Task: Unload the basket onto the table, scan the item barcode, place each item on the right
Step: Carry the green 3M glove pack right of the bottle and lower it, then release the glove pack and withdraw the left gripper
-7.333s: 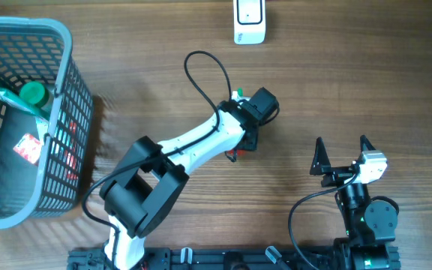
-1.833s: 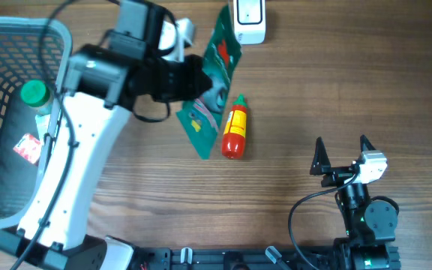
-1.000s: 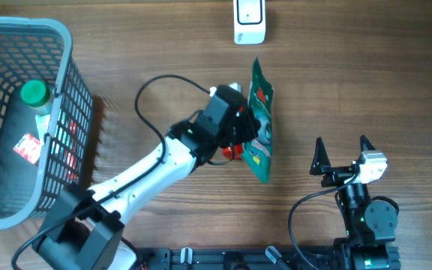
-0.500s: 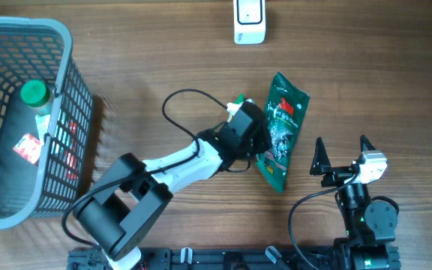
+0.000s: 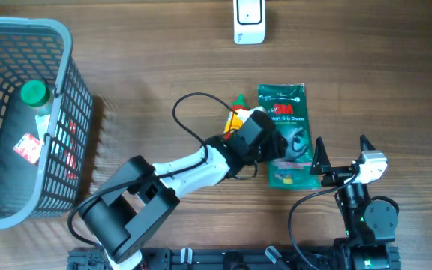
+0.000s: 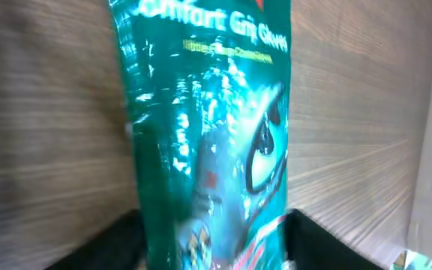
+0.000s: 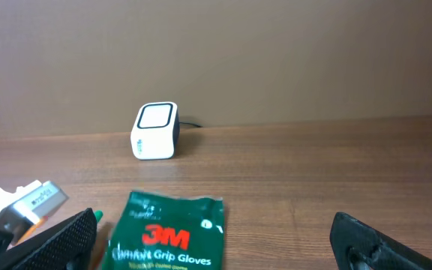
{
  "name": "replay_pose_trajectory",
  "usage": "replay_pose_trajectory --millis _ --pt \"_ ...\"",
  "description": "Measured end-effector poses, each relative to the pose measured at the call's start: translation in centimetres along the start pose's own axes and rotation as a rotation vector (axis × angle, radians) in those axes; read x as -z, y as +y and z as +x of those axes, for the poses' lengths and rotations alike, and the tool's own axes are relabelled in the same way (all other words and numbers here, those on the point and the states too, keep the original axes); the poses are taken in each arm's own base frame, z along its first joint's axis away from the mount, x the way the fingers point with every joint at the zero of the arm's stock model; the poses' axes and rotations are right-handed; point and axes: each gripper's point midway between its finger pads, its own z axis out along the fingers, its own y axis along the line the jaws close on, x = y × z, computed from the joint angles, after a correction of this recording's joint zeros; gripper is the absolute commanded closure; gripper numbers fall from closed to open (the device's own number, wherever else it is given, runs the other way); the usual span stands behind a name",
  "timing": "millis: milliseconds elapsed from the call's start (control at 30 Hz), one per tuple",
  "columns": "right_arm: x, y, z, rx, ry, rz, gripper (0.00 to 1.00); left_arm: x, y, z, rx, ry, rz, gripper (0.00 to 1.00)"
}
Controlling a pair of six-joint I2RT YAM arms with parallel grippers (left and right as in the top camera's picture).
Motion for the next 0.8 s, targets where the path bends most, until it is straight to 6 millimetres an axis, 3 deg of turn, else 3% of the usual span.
replay_pose_trajectory --millis 167,267,467,800 --pt "0.0 0.0 0.0 0.0 0.0 0.0 0.0 0.2 -0.3 0.8 -0.093 0.014 -0.002 0.04" --pt "0.0 0.0 0.0 0.0 0.0 0.0 0.0 1.5 -0.7 0.7 -0.151 0.016 -0.005 0.04" --pt "0.0 0.0 0.0 0.0 0.0 0.0 0.0 6.0 -1.4 0.0 -0.218 -0.033 -0.047 0.04" --pt "0.0 0.0 0.0 0.0 0.0 0.0 0.01 11.6 -3.4 -2.2 -0.385 -0.177 -0.046 0.0"
